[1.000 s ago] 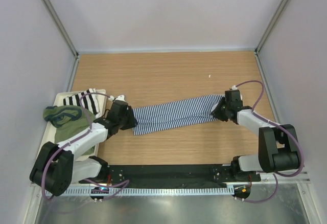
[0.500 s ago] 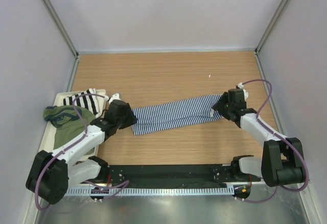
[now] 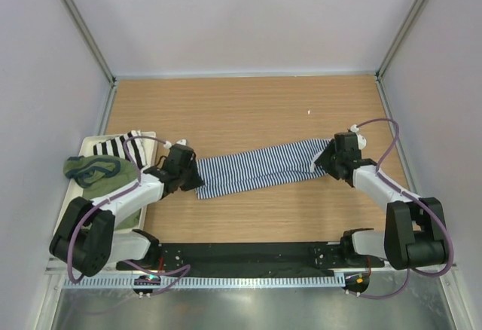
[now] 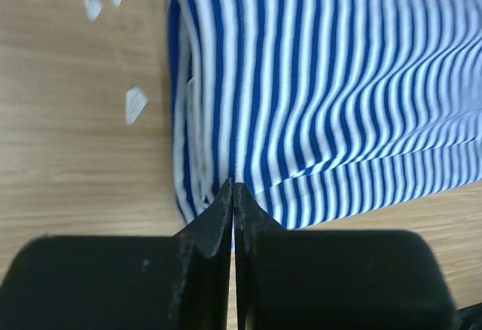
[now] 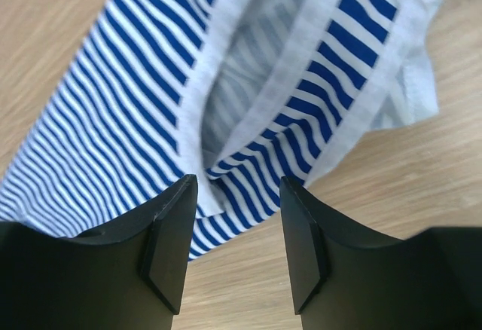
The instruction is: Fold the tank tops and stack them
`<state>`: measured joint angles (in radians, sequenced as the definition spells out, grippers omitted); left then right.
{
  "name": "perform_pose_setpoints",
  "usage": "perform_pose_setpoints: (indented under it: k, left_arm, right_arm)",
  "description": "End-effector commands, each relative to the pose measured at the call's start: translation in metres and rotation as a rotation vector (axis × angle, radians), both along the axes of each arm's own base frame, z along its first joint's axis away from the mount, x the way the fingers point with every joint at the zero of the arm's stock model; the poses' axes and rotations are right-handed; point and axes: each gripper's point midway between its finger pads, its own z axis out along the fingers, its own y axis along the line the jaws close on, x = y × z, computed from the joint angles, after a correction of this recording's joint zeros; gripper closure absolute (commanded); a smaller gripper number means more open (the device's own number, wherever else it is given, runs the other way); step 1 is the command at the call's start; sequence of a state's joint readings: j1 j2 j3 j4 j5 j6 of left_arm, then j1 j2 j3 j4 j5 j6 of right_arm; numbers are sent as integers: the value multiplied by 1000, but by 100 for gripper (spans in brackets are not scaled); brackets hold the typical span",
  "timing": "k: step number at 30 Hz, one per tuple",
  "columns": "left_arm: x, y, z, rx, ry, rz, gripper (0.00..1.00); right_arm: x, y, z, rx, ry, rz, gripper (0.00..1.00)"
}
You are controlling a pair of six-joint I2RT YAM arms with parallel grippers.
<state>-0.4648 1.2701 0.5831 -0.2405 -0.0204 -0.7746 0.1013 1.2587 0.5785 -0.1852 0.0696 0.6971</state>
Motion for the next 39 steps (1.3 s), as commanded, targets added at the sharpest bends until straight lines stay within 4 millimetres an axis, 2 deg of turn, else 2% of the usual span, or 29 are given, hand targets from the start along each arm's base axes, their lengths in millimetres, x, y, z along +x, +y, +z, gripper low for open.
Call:
perform_pose_setpoints:
  k: [1,5,7,8,11,12,13,14,17,19,20,21,23,24,27,29,30,31,32,33,34,36,37,39]
  left_arm:
    - [-21,6,-10,-4,28,-11,100]
    - [-33,7,-11,-18,51,-20,99]
    - [-30,8,-4,-12,34,-18,95]
    - [-30,16,-4,24,34,5,93]
    - [-19,22,7,73,11,21,82]
    - [-16,21,11,79,12,17,74]
    - [-7,18,21,75,1,18,71]
    - [-8,21,18,97,37,15,69]
    - [7,23,29,105,23,39,55]
    - [16,26,29,111,28,63,52]
    - [22,25,28,107,21,66,52]
    - [25,25,22,113,37,71,52]
    - [34,23,20,111,32,75,53]
    - [35,23,11,124,60,67,55]
    - [39,23,3,145,78,70,58]
    - [42,28,-6,173,82,92,61]
    - [42,28,-9,174,83,92,70]
    - [42,28,-13,176,92,95,77]
    - [41,28,-15,173,98,94,83]
    - [37,27,-19,171,110,89,96]
    - [34,26,-21,166,121,81,100]
    - [26,16,-22,139,125,50,100]
    - [16,13,-26,136,137,34,100]
    - [1,-1,-24,97,149,0,100]
  right_arm:
    - [-6,-16,-8,-42,56,-91,46]
    - [-12,-28,-5,-63,38,-155,41]
    - [-14,-32,2,-69,16,-182,39]
    - [-15,-33,3,-70,12,-188,38]
    - [-18,-34,3,-68,13,-202,38]
    - [-18,-34,2,-65,18,-206,38]
    - [-19,-33,0,-61,27,-204,38]
    - [-19,-33,-1,-56,28,-207,38]
    - [-17,-31,-9,-41,35,-212,41]
    - [-14,-31,-11,-26,27,-217,46]
    - [-14,-30,-17,-19,44,-214,52]
    - [-13,-30,-19,-15,47,-215,53]
    - [-10,-28,-25,-6,60,-210,56]
    - [-9,-28,-27,-5,62,-211,56]
    - [-4,-27,-32,1,69,-207,58]
    - [3,-27,-31,3,59,-206,63]
    - [5,-27,-32,4,61,-206,67]
    - [12,-28,-31,5,53,-208,77]
    - [16,-28,-30,6,49,-207,83]
    - [20,-28,-29,8,48,-209,88]
    - [31,-29,-27,10,41,-210,90]
    - [46,-27,-25,21,31,-206,94]
    - [63,-22,-23,45,19,-193,94]
    - [84,-16,-22,78,9,-173,94]
